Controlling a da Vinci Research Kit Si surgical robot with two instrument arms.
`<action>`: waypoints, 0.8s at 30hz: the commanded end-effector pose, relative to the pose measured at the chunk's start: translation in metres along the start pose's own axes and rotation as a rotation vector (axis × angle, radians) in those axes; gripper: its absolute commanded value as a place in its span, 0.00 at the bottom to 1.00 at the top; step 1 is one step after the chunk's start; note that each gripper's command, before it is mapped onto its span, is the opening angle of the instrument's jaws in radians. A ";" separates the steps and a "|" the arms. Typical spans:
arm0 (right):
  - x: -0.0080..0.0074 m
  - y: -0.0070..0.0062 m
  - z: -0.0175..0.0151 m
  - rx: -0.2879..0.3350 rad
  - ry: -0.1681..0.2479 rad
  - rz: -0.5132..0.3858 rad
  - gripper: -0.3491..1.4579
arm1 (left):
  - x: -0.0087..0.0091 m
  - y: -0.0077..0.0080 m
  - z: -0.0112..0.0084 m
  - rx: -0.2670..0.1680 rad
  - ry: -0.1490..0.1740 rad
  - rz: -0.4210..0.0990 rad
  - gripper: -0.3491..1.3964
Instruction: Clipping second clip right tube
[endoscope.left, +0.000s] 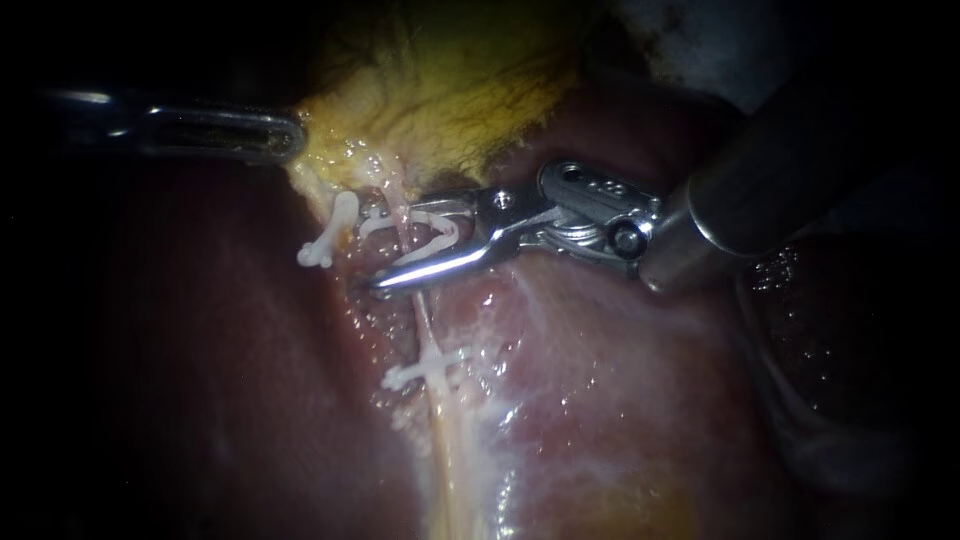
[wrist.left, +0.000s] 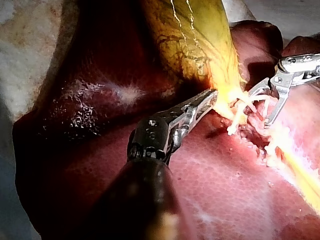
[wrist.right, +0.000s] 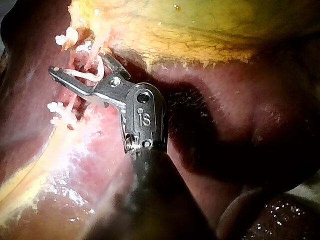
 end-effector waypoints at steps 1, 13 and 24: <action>0.0000 -0.0001 0.0000 0.004 -0.001 0.000 0.50 | 0.0000 0.0000 0.0000 0.000 0.000 0.000 0.00; -0.0008 -0.0031 0.0006 0.124 -0.052 0.044 0.49 | 0.0000 0.0000 -0.0001 0.000 0.000 0.000 0.00; -0.0020 -0.0056 0.0014 0.227 -0.060 0.121 0.48 | 0.0000 0.0000 -0.0001 0.000 0.000 0.000 0.00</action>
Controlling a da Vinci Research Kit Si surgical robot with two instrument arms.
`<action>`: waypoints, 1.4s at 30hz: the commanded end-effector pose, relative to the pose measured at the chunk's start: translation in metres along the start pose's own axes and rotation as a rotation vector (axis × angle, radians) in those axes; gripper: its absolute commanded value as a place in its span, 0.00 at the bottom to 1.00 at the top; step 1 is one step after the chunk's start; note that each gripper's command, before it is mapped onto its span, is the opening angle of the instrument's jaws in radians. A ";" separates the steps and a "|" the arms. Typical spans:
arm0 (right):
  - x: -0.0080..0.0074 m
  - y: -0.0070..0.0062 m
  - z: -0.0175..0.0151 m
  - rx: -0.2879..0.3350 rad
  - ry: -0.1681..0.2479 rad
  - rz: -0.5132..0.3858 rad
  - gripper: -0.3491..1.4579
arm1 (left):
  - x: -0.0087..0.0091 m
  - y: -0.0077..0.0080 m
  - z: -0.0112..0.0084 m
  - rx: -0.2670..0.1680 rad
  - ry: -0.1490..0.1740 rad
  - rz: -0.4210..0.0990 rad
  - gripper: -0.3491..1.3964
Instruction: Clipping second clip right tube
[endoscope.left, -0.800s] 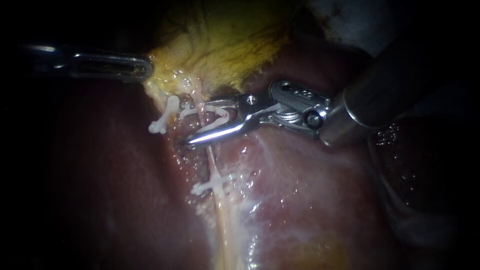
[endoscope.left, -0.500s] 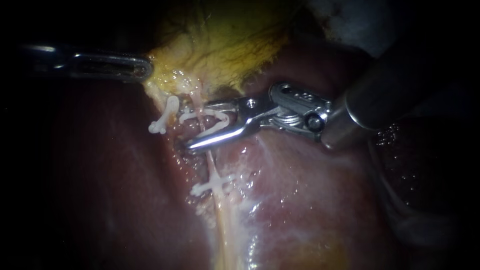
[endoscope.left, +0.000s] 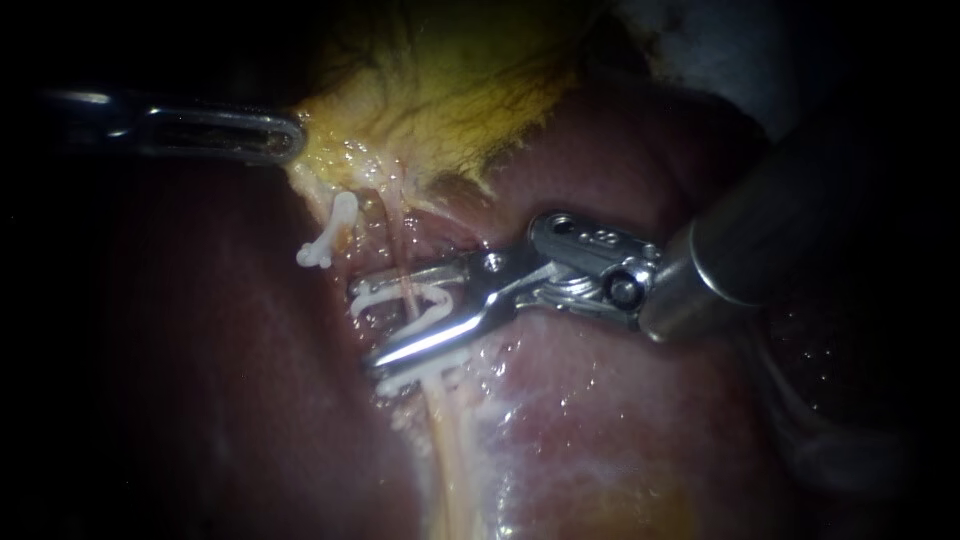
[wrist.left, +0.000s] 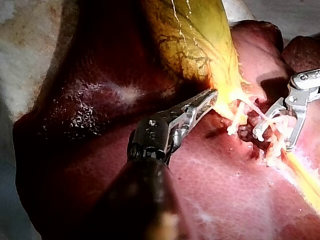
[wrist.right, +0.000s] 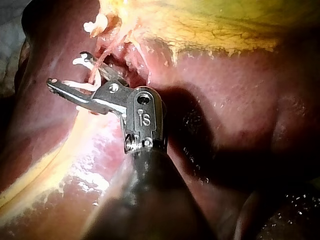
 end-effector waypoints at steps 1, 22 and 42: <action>0.0000 -0.0001 0.0001 0.007 0.009 0.007 0.48 | 0.0000 0.0000 0.0000 0.000 0.000 0.000 0.00; -0.0012 -0.0012 0.0006 0.103 0.025 0.111 0.43 | 0.0000 0.0000 0.0000 0.000 0.000 0.000 0.00; -0.0010 -0.0009 0.0004 0.111 0.030 0.129 0.00 | 0.0000 0.0000 0.0000 0.000 0.000 0.000 0.00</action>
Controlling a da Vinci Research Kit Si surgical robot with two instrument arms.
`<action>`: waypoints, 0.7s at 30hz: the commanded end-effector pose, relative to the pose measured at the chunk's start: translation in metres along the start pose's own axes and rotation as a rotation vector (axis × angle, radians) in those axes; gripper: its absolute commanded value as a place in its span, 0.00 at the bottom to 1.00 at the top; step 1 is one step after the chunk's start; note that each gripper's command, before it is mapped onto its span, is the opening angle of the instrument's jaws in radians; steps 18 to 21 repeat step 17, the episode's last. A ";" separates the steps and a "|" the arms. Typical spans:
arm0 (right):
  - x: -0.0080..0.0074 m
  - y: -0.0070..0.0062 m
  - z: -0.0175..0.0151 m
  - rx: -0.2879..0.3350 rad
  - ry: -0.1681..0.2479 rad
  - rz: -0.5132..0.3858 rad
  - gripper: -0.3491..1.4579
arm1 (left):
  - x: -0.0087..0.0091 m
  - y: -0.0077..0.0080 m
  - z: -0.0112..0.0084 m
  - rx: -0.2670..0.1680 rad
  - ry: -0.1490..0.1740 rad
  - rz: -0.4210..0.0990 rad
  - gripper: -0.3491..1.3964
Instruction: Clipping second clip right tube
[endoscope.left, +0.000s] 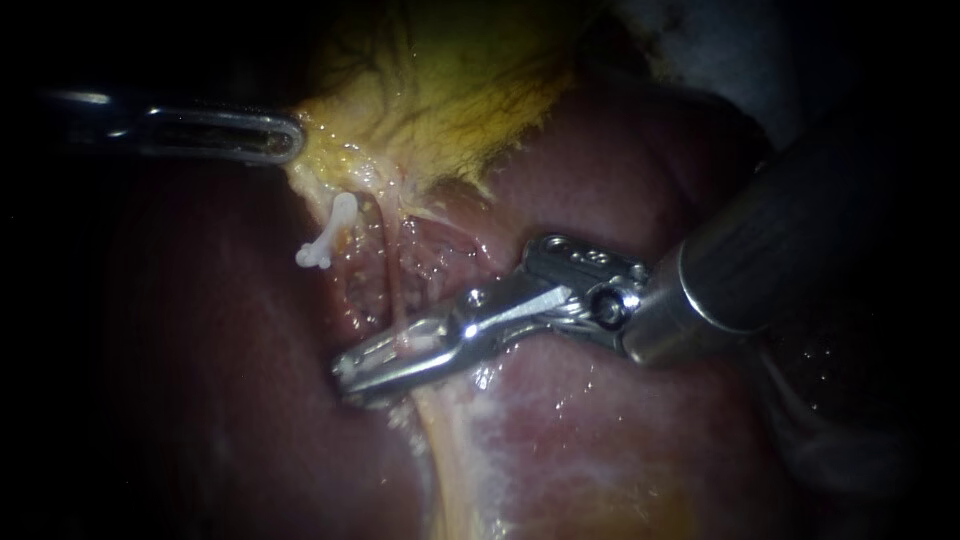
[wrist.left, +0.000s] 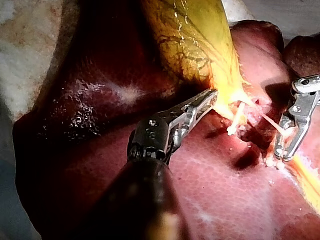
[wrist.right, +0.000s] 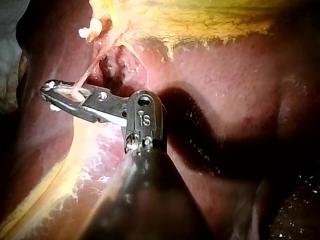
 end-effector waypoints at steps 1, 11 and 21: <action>0.0002 -0.0001 0.0000 0.003 0.002 0.012 0.00 | 0.0000 0.0000 0.0000 0.000 0.000 0.000 0.00; 0.0008 -0.0003 -0.0002 -0.001 -0.007 0.046 0.00 | 0.0000 0.0000 0.0000 0.000 0.000 0.000 0.00; 0.0008 -0.0003 -0.0002 0.001 -0.009 0.052 0.00 | 0.0000 0.0000 0.0000 -0.003 -0.001 0.000 0.00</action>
